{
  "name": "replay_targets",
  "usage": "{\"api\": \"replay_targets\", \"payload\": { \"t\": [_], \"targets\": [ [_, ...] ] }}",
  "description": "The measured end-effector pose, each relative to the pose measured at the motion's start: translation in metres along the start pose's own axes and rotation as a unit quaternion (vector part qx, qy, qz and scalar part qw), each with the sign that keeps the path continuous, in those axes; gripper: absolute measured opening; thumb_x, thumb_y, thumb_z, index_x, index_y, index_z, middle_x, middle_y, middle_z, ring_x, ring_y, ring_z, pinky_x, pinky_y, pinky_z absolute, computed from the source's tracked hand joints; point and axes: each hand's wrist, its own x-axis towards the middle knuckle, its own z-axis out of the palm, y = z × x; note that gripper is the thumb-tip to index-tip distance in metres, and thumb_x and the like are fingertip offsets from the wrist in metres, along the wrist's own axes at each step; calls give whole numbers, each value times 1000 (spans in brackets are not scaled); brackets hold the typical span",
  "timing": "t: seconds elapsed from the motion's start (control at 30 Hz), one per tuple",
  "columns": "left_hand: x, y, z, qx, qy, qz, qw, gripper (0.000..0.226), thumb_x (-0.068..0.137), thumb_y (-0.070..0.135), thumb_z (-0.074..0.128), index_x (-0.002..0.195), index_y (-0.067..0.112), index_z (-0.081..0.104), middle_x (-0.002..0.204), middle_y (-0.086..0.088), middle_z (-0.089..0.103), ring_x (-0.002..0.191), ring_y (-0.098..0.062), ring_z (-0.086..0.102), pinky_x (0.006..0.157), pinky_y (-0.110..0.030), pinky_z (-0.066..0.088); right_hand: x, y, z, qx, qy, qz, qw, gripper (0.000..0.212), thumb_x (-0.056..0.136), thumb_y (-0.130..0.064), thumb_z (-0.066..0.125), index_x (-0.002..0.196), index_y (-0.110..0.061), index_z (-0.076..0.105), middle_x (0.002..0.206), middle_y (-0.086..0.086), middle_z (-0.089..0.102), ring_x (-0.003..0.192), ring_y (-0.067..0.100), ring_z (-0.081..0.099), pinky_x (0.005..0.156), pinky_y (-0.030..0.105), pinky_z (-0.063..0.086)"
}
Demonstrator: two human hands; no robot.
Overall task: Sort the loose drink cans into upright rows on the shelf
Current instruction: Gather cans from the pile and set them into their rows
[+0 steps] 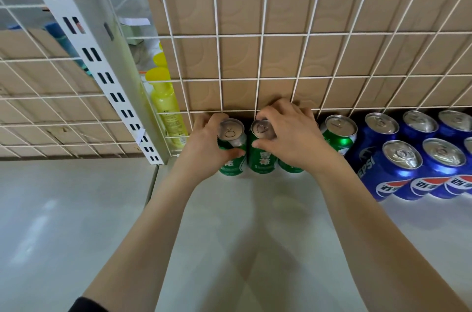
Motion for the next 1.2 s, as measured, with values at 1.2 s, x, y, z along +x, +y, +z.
{"api": "replay_targets", "payload": {
  "t": [1.2],
  "targets": [
    [-173,-20,-22,263,27,-127,956,79,85,55,53,146,21,15,150,-6,25,134,-33,32,108,-55,22,-144,-79,43,18,80,78,994,45,89,-33,55,130,-16,48,133,7,46,121,30,40,98,41,34]
  ]
}}
